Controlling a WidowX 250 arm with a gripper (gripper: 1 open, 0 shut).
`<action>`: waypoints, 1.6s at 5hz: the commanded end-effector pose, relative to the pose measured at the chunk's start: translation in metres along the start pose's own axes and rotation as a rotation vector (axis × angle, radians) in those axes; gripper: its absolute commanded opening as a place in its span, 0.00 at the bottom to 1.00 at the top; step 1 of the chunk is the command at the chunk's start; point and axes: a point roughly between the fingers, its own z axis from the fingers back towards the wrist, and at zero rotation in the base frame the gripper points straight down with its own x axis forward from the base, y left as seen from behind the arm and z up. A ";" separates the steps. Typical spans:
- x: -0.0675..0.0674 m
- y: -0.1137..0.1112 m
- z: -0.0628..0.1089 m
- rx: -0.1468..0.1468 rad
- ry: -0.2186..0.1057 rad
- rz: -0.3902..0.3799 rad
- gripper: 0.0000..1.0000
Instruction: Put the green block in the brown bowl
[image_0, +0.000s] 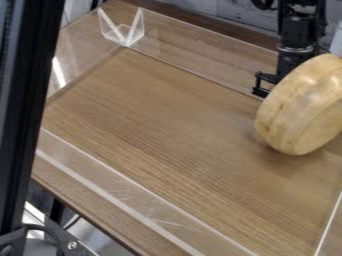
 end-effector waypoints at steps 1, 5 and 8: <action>0.004 0.003 0.000 0.005 -0.025 0.002 0.00; 0.003 0.004 0.008 0.001 -0.047 0.000 1.00; 0.004 0.005 0.016 0.003 -0.060 0.001 0.00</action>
